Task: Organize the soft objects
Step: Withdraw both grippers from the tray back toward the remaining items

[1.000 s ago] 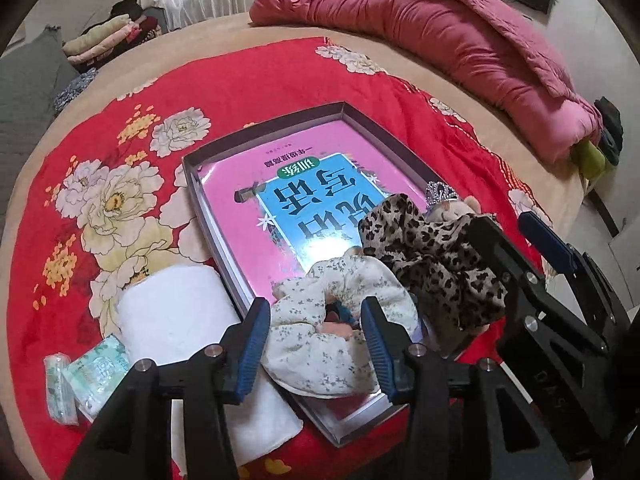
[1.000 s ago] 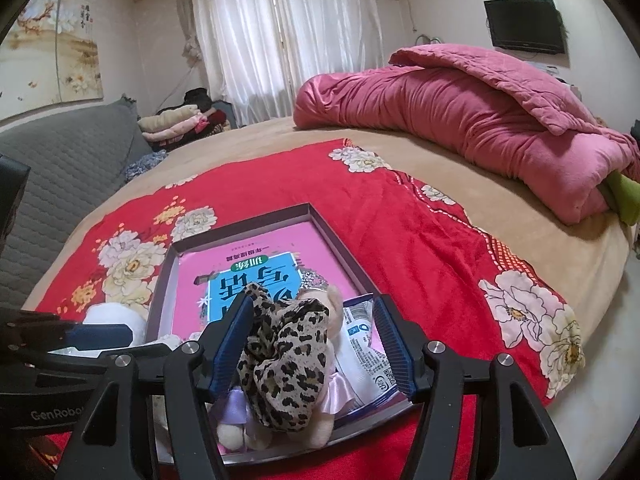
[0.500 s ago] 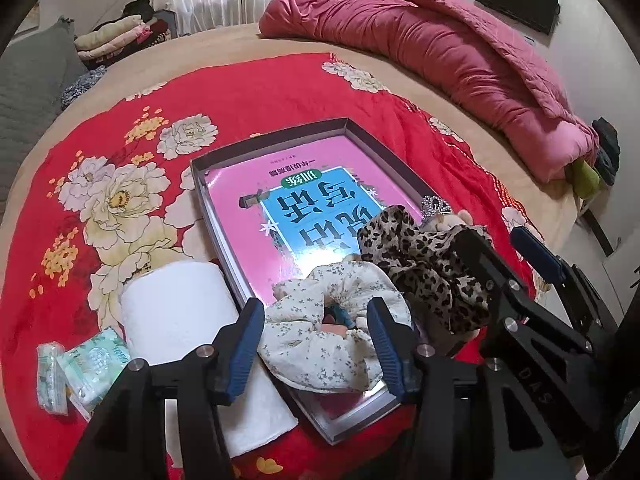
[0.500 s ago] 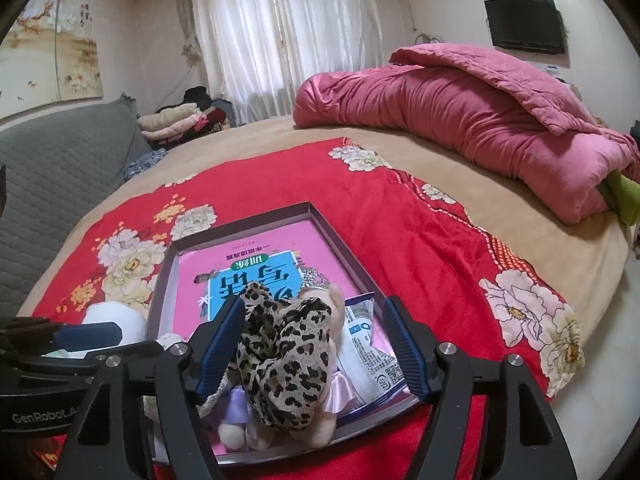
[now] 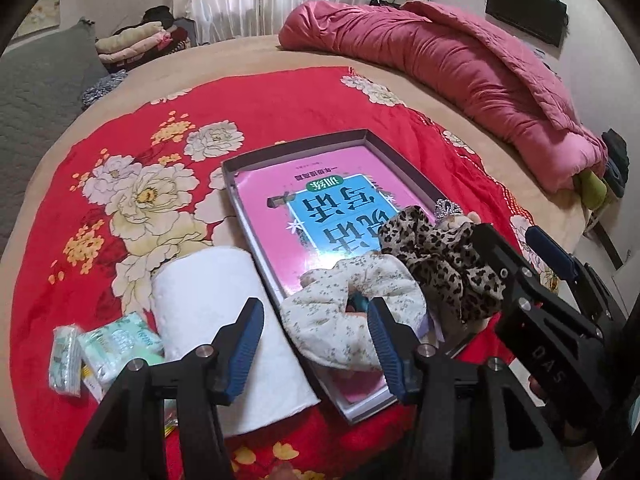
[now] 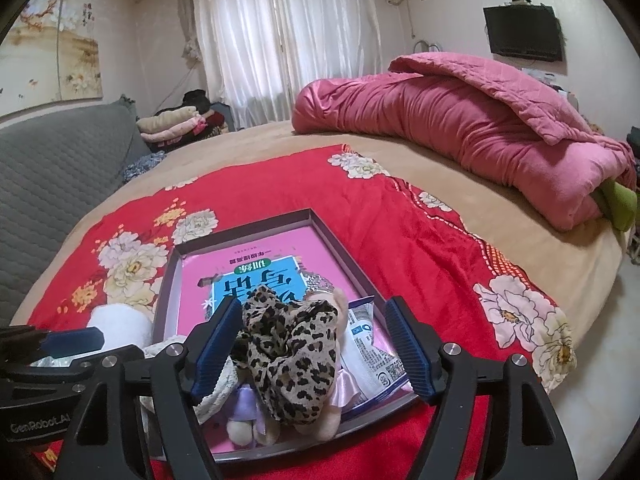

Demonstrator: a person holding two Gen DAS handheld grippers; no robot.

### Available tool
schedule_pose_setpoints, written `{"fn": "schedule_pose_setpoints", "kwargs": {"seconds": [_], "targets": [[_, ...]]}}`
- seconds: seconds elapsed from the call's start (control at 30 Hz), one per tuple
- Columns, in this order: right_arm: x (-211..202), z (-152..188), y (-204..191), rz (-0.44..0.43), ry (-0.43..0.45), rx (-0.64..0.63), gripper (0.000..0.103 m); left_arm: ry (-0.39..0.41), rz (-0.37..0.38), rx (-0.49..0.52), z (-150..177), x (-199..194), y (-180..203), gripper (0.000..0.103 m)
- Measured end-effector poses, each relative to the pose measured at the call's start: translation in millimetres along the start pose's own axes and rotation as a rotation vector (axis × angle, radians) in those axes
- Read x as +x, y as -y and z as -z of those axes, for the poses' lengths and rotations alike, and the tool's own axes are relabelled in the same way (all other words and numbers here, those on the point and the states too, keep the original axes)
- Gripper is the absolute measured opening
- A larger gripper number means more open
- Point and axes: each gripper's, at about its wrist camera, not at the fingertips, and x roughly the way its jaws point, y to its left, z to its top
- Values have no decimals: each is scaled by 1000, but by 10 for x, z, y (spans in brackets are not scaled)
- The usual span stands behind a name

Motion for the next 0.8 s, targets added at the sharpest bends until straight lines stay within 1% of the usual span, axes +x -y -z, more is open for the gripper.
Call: {"fn": "schedule_pose_setpoints", "kwargs": {"seconds": [0.4,0.63,0.8], "targets": [[-264,7,-69,55,56,-29,77,42,8,-20,126,-217,-46,54],[-415,22,-142,39,62,-41,77,67,17,-31,185,-334,-61,54],[-602,22,-238,25,88,-44,77,84,19,-42,225,-423,-119,54]]}}
